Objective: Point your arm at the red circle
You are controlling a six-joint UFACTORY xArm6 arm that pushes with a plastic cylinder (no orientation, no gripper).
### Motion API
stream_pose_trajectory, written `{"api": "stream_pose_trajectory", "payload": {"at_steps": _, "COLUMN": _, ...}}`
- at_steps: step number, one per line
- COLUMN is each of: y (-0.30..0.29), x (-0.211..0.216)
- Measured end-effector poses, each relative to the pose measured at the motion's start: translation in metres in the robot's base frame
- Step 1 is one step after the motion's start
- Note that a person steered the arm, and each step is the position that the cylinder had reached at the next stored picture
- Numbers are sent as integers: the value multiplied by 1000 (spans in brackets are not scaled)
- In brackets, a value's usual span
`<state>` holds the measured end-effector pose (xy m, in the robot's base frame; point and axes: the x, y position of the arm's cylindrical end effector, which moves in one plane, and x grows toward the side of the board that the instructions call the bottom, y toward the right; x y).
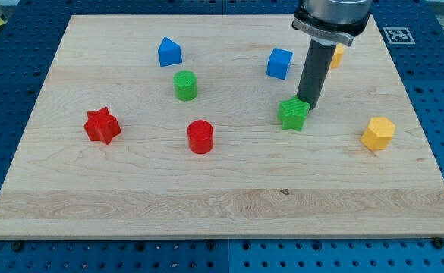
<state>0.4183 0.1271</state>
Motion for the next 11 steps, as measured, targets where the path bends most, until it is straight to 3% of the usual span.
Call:
{"api": "stream_pose_trajectory", "payload": {"at_steps": 1, "y": -33, "x": -23}}
{"api": "stream_pose_trajectory", "payload": {"at_steps": 2, "y": -43, "x": -23}}
{"api": "stream_pose_trajectory", "payload": {"at_steps": 5, "y": -147, "x": -23}}
{"api": "stream_pose_trajectory", "payload": {"at_steps": 7, "y": -155, "x": 12}}
{"api": "stream_pose_trajectory", "payload": {"at_steps": 11, "y": -189, "x": 37}}
